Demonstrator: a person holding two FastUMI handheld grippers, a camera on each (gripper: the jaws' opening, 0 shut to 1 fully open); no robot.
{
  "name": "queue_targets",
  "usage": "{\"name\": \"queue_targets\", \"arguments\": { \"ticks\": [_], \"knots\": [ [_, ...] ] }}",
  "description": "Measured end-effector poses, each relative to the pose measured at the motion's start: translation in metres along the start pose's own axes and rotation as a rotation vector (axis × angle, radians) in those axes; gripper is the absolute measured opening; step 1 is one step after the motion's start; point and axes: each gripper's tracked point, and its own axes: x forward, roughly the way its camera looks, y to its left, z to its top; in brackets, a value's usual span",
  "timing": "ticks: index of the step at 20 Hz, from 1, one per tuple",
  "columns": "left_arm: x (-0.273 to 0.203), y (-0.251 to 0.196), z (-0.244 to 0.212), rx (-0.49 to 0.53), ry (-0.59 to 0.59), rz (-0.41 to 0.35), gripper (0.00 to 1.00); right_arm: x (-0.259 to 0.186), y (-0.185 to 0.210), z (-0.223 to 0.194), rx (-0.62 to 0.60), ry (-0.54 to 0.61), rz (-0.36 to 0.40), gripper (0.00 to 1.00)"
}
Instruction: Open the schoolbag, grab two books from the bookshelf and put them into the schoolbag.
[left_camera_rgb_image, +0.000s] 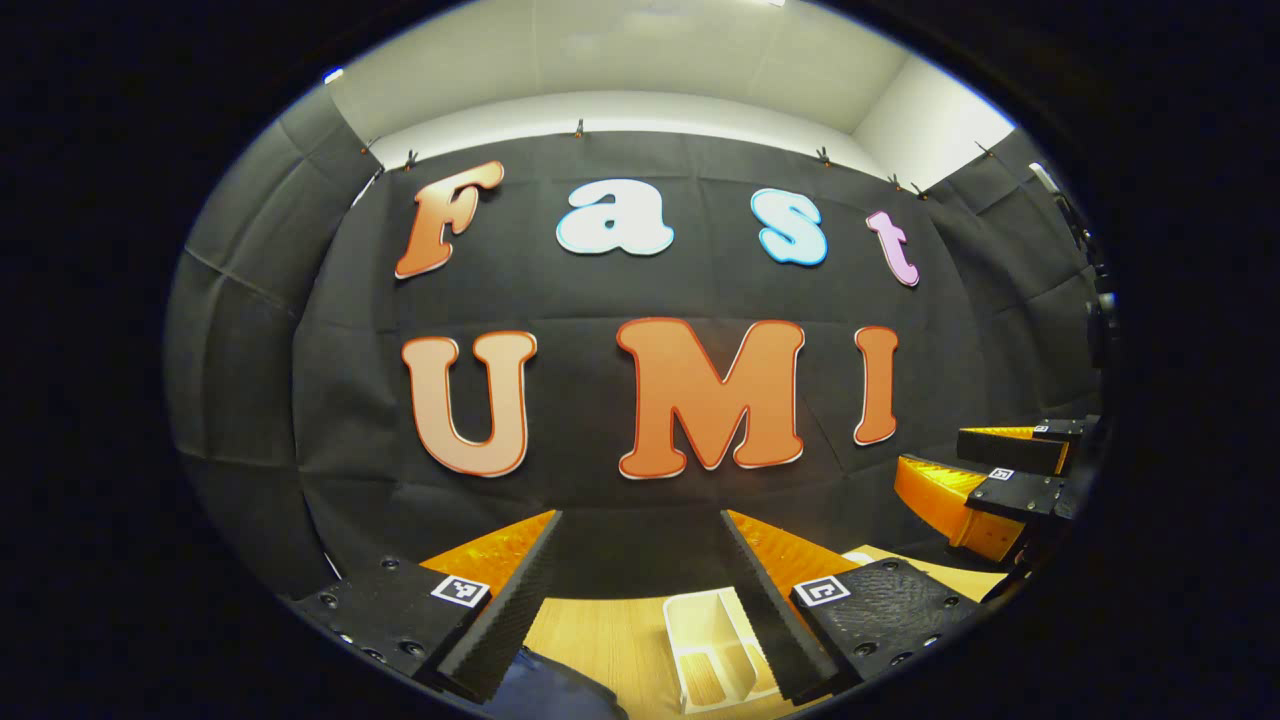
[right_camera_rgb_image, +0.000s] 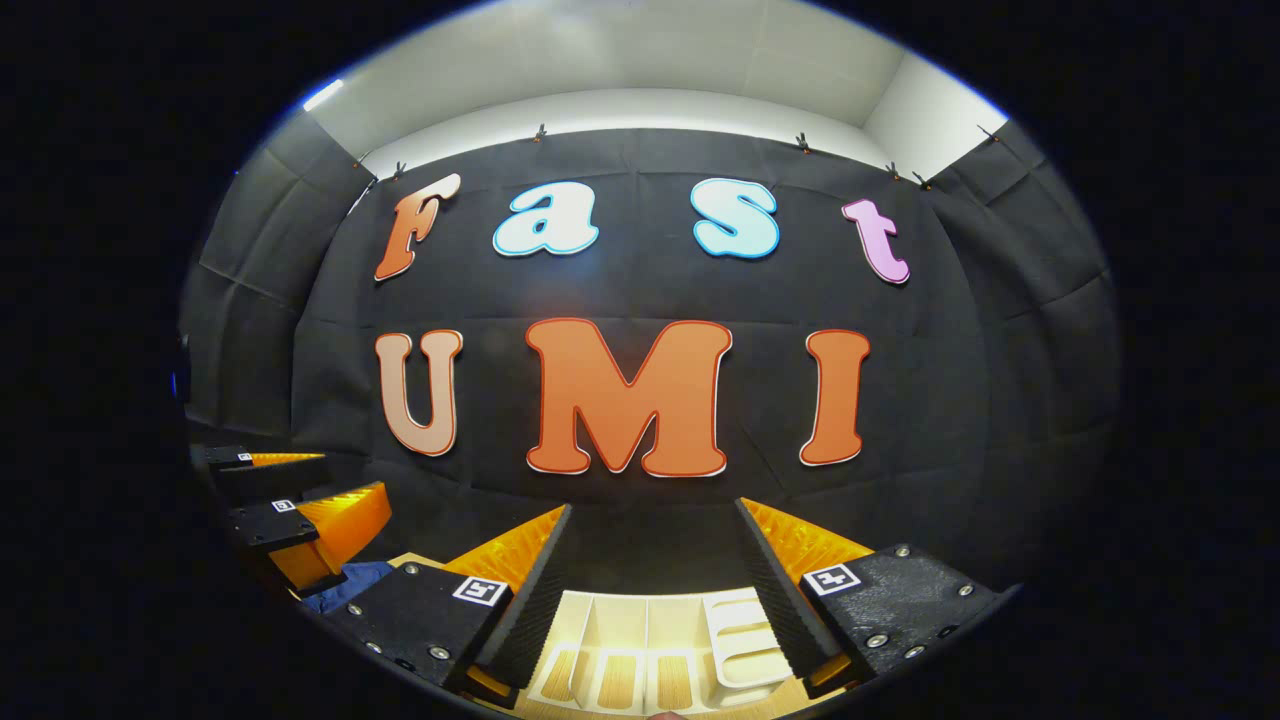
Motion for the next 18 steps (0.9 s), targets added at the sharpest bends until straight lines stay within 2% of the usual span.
{"name": "queue_targets", "arguments": {
  "ticks": [7,12,18],
  "knots": [
    [-0.011,-0.002,0.005,0.021,-0.036,0.013,0.96,-0.010,0.000,0.008,0.005,-0.025,-0.009,0.92],
    [-0.012,-0.001,0.004,0.018,-0.042,0.014,0.96,-0.016,0.012,0.011,0.029,-0.023,0.020,0.92],
    [-0.023,0.001,0.016,0.047,-0.078,0.027,0.94,-0.023,0.018,0.019,0.002,-0.049,0.027,0.92]
  ]
}}
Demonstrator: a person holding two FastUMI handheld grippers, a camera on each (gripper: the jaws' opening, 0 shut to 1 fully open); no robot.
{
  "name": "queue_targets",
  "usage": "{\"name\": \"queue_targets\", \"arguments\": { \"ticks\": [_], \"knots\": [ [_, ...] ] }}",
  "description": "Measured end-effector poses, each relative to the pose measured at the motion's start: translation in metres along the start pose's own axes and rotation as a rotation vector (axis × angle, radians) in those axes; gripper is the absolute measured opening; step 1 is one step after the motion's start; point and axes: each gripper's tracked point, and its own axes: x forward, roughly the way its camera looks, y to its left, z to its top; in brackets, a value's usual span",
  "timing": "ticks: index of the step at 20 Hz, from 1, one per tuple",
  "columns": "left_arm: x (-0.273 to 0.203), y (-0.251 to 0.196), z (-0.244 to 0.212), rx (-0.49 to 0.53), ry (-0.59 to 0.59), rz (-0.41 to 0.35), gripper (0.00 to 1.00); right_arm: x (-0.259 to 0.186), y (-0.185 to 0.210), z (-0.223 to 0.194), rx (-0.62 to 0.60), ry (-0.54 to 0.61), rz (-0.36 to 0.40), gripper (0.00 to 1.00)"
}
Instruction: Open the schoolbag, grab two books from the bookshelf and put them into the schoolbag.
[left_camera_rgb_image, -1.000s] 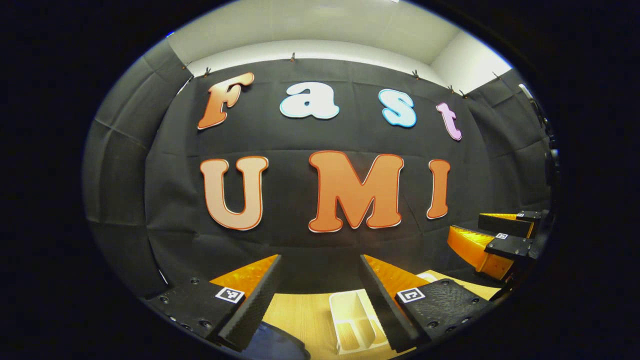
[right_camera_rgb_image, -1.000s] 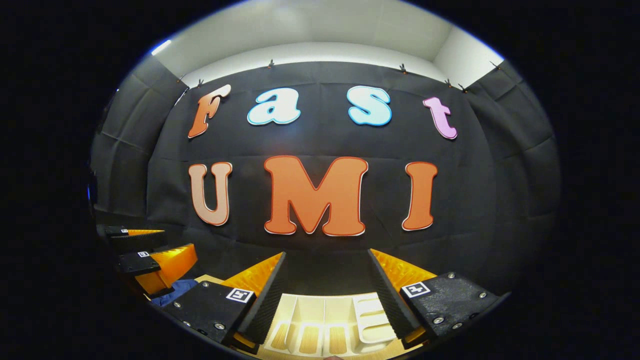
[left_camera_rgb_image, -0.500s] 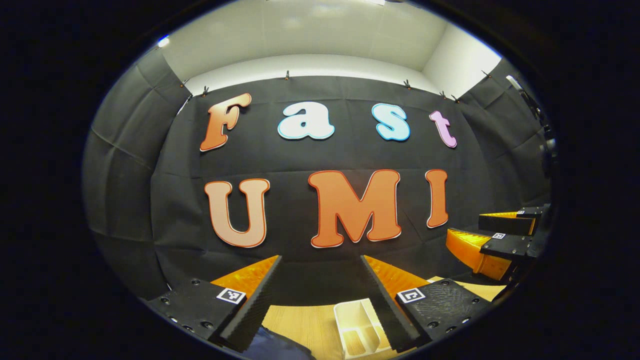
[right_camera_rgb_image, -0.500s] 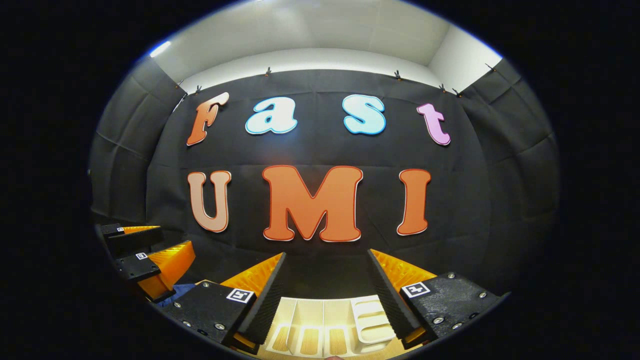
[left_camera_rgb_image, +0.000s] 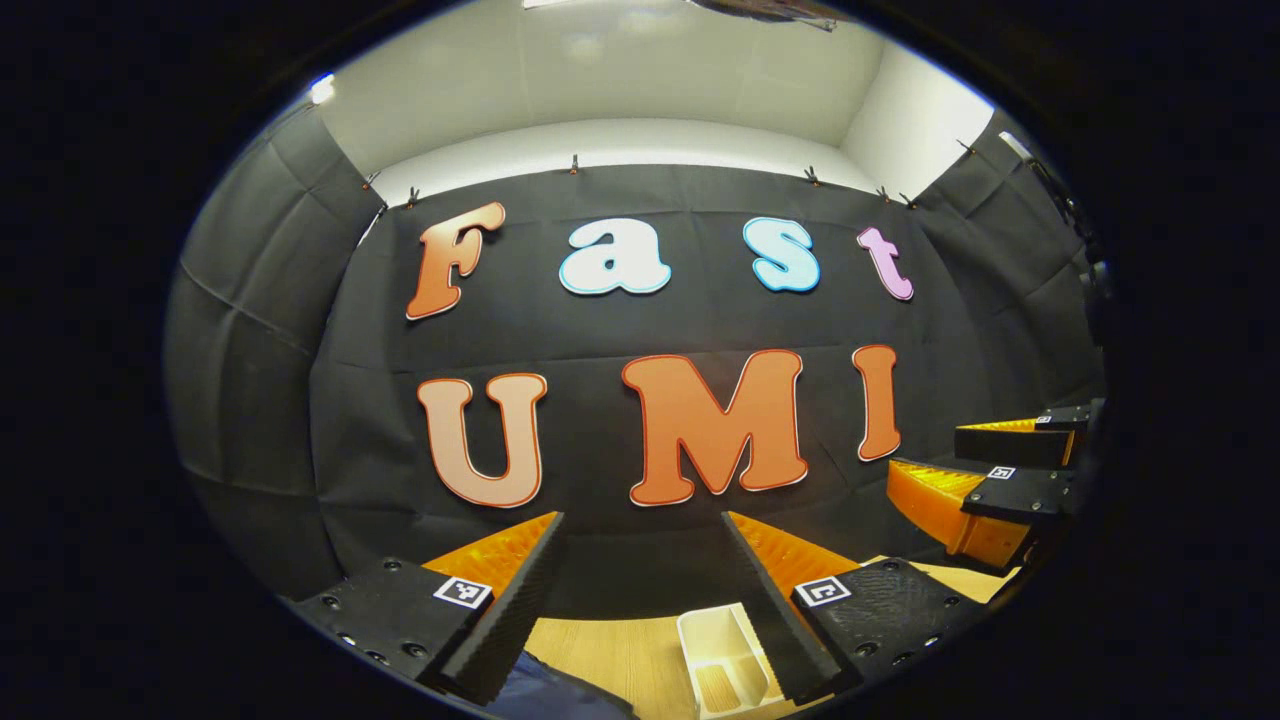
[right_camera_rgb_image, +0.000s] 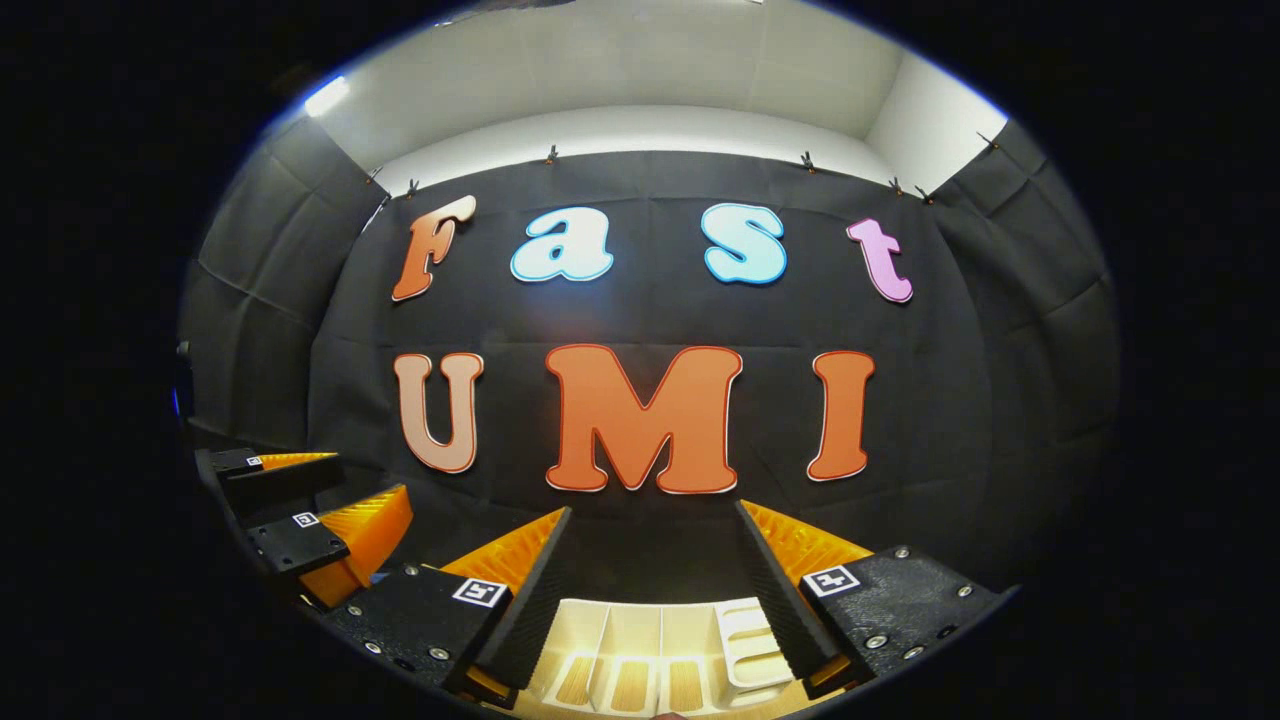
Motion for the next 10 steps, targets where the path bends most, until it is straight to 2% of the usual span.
{"name": "queue_targets", "arguments": {
  "ticks": [10],
  "knots": [
    [-0.002,0.002,-0.004,-0.006,0.007,0.015,0.94,0.001,-0.005,-0.012,-0.007,0.036,-0.019,0.92]
  ]
}}
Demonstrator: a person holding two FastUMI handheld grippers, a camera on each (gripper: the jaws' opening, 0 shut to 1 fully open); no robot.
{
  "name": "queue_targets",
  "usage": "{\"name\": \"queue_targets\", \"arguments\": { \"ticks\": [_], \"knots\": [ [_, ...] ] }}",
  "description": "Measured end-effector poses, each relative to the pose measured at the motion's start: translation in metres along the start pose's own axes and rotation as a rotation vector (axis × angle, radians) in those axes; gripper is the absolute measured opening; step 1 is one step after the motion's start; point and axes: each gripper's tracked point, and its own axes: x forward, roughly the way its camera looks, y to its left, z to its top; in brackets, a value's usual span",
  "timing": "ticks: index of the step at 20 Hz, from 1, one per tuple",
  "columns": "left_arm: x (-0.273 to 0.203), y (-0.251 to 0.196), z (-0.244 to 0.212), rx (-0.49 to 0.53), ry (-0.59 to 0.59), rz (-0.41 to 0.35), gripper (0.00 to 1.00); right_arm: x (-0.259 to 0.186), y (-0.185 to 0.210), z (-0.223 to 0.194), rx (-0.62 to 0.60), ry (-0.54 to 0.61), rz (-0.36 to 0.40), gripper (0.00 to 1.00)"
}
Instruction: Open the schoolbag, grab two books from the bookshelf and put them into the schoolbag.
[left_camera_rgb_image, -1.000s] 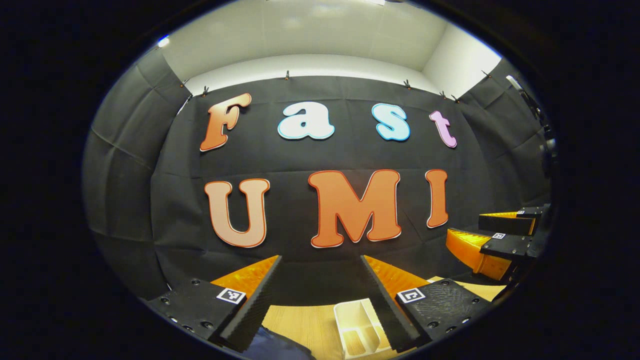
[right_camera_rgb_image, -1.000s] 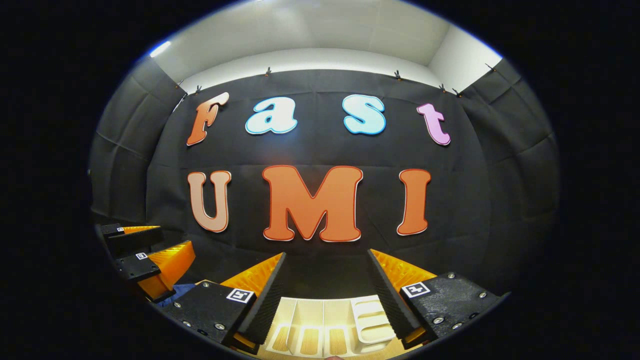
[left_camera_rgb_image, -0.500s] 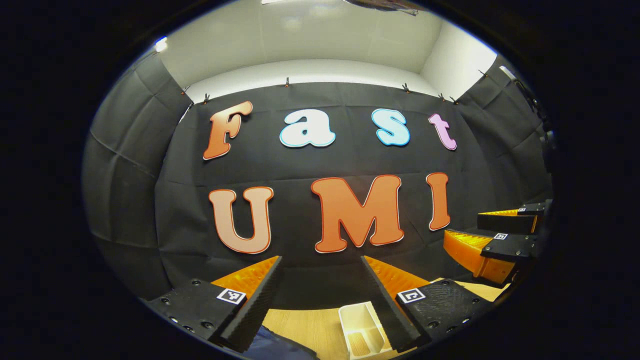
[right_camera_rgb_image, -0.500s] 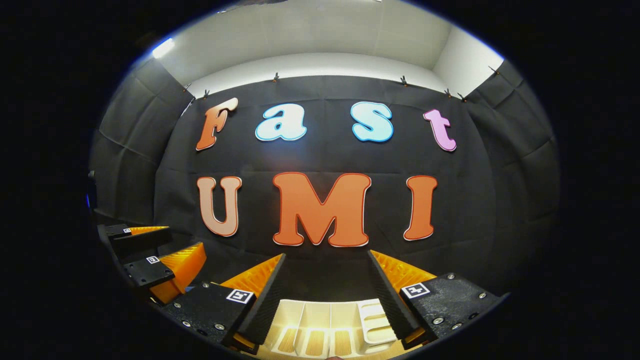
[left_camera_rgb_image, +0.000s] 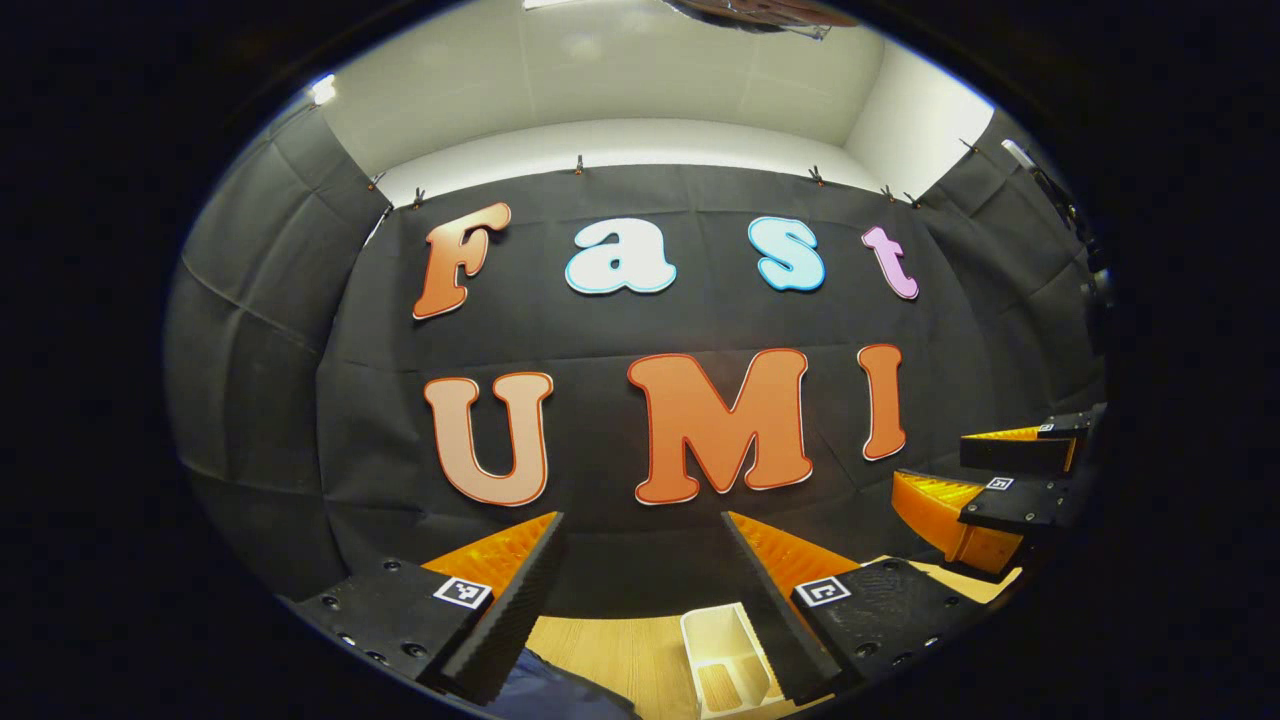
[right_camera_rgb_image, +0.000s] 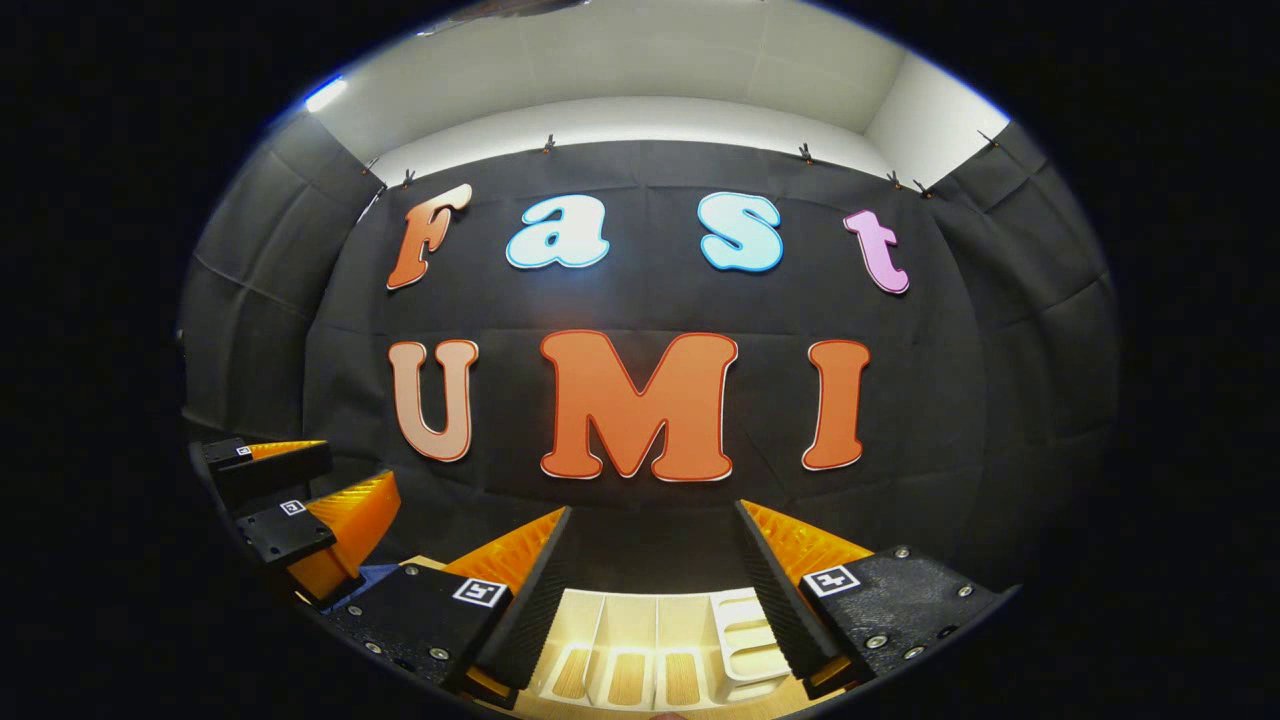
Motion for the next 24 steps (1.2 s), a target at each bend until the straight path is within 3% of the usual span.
{"name": "queue_targets", "arguments": {
  "ticks": [24],
  "knots": [
    [0.006,-0.011,-0.007,0.001,0.010,-0.003,0.96,0.002,-0.007,-0.013,-0.010,0.041,-0.022,0.92]
  ]
}}
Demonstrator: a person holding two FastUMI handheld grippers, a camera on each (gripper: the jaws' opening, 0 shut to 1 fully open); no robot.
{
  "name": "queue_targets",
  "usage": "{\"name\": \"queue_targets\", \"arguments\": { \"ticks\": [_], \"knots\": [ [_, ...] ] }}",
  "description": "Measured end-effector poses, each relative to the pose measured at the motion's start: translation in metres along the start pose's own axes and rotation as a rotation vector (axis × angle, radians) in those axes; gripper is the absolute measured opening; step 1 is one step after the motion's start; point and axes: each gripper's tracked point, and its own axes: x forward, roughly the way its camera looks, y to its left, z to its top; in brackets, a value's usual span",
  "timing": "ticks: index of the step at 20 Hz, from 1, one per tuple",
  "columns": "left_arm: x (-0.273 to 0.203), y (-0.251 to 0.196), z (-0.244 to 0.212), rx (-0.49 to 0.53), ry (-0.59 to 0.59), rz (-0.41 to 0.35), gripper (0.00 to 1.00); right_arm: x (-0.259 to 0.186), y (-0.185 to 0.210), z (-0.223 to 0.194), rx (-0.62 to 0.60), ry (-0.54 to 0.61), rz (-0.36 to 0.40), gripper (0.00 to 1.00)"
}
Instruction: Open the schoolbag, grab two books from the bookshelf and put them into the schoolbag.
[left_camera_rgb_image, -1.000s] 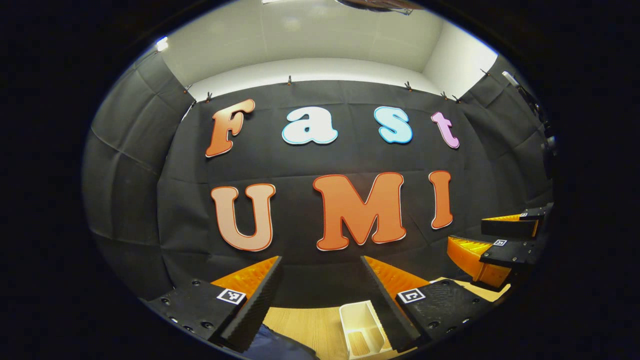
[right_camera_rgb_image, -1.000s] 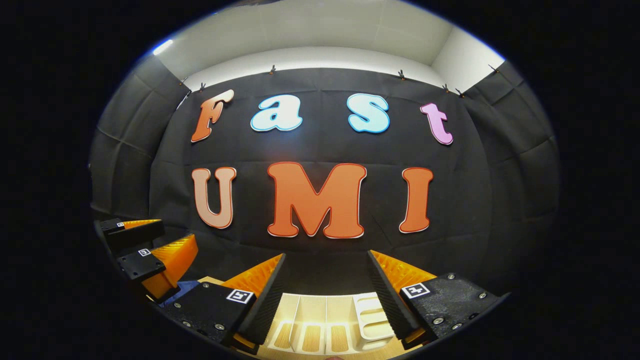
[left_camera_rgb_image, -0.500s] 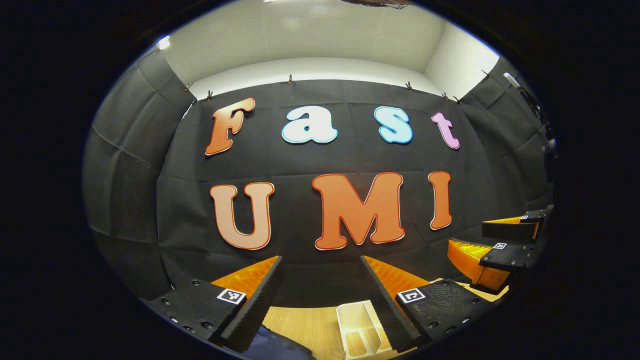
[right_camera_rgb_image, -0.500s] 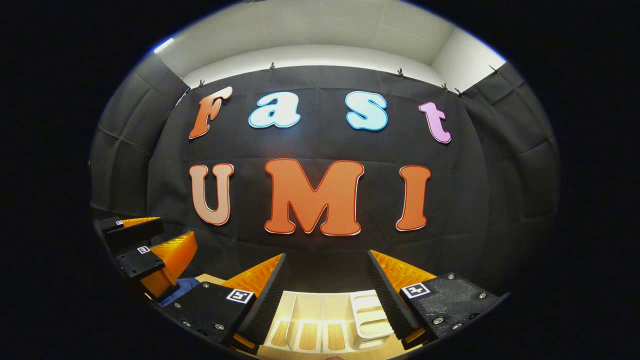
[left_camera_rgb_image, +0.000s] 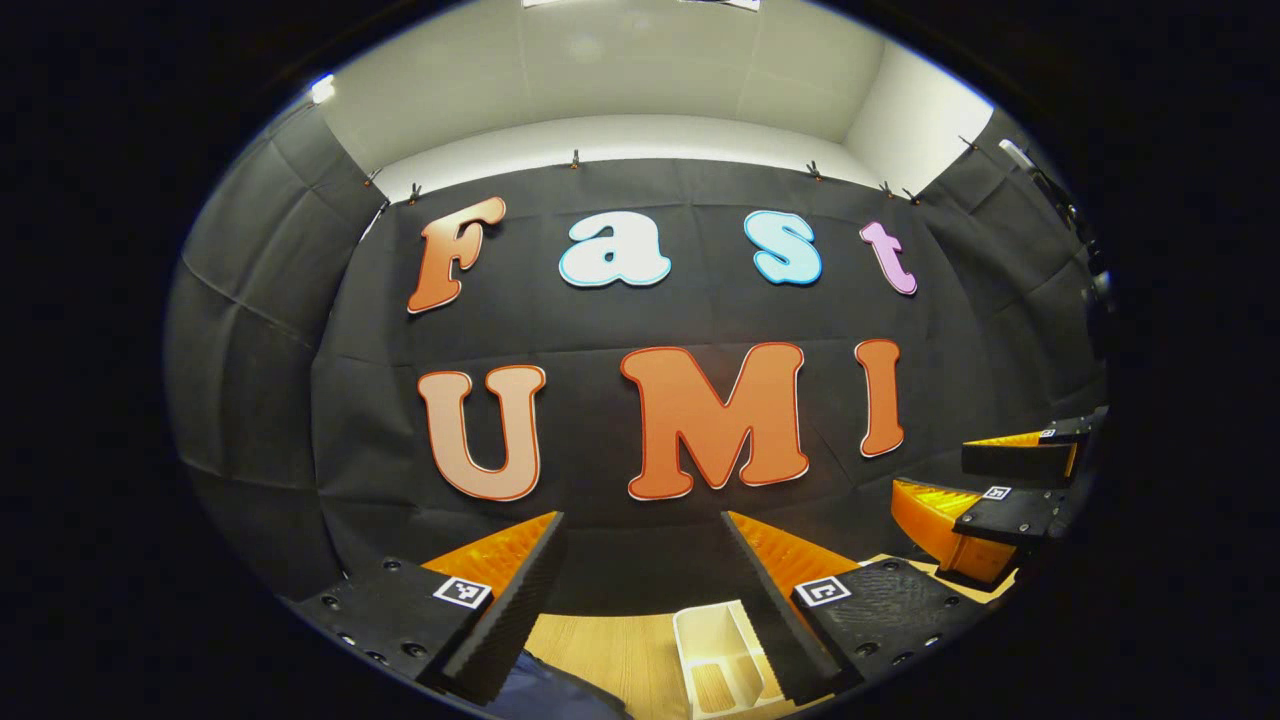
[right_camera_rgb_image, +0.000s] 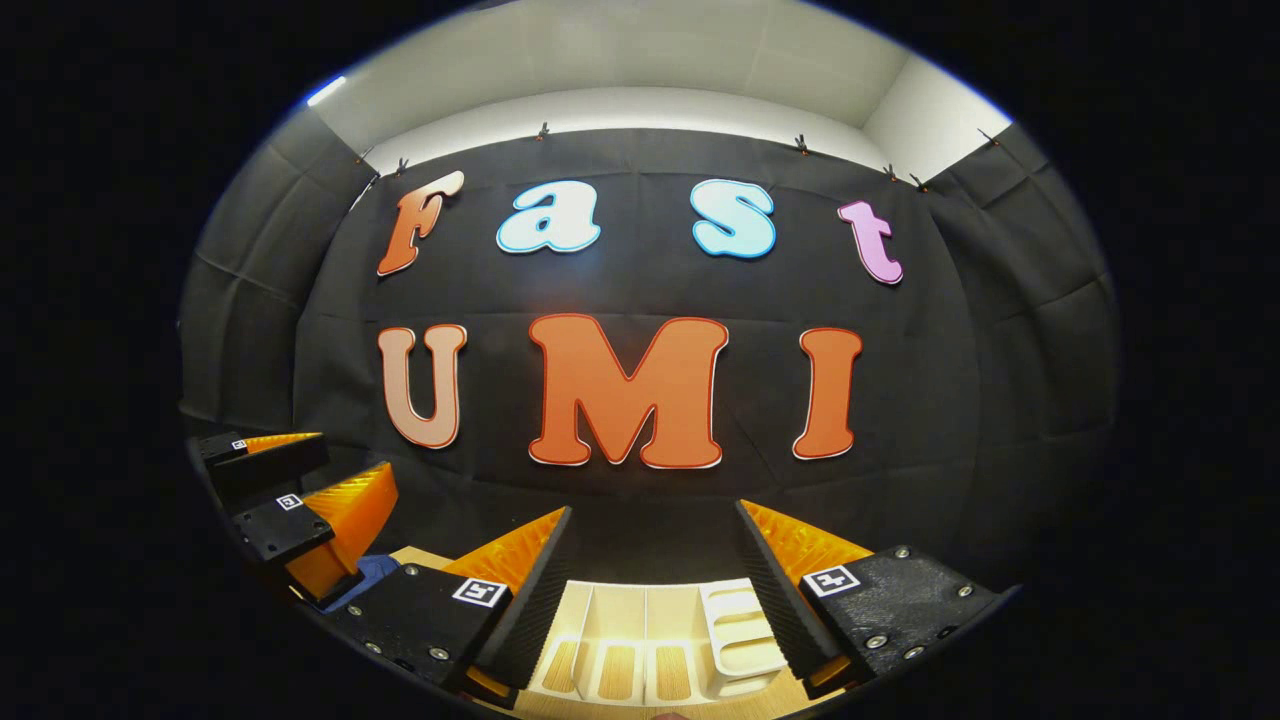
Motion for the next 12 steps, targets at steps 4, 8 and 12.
{"name": "queue_targets", "arguments": {
  "ticks": [4,8,12],
  "knots": [
    [0.001,-0.006,-0.003,0.020,0.015,-0.021,0.94,-0.001,0.000,0.001,-0.006,-0.008,-0.003,0.92],
    [0.001,-0.010,-0.005,0.039,0.020,-0.030,0.96,-0.001,-0.001,-0.002,-0.010,0.002,-0.004,0.92],
    [-0.001,-0.010,-0.008,0.038,0.033,-0.036,0.94,-0.001,-0.004,0.003,-0.009,0.003,-0.005,0.92]
  ]
}}
